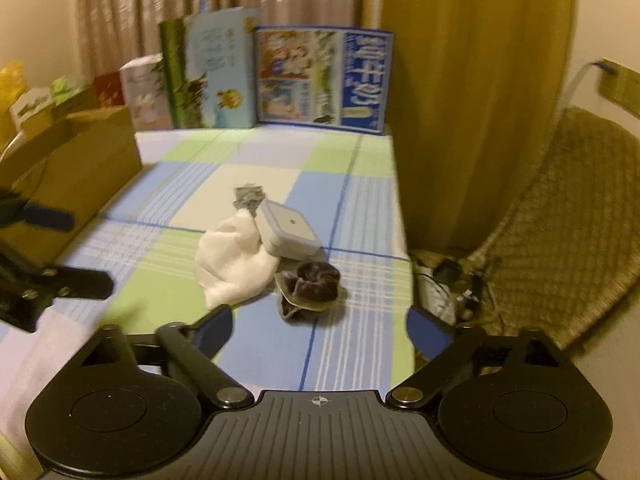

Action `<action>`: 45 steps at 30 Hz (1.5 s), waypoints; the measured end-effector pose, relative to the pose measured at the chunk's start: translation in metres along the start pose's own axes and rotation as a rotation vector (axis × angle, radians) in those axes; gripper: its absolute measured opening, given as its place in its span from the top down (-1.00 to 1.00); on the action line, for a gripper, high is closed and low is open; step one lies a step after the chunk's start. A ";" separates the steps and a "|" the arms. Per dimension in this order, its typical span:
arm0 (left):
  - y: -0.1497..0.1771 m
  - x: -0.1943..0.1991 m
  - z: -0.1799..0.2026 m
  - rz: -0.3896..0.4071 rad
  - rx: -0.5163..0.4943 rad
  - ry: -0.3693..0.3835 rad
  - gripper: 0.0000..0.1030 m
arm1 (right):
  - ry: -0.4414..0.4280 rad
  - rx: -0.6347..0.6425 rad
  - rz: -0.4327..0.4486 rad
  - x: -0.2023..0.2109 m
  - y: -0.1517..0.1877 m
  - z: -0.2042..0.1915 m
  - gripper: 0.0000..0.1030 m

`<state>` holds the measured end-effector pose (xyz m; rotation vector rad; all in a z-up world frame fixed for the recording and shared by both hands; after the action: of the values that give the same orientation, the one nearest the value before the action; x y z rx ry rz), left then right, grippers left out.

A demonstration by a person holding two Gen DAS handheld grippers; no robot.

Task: Organize objects
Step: 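Grasp the white knitted cloth with the left tool while the right tool grasps the brown scrunchie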

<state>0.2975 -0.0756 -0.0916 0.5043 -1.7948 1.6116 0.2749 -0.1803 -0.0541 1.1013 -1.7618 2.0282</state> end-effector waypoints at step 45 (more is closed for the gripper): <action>0.030 -0.028 -0.010 -0.112 -0.030 0.096 1.00 | -0.146 0.020 -0.119 -0.053 0.007 -0.045 0.61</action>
<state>0.2988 -0.0651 -0.1321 0.4960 -1.6878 1.5053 0.2902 -0.1248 -0.0938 1.3583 -1.7003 1.9440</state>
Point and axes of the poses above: each gripper's, at about its wrist camera, not at the fingertips, and x roughly against the way its jaws point, z to its right, y to its underside, the point moved 7 cm from there along -x, roughly the way its jaws point, and after that the axes turned 3 degrees about -y, right-handed, at the moved point
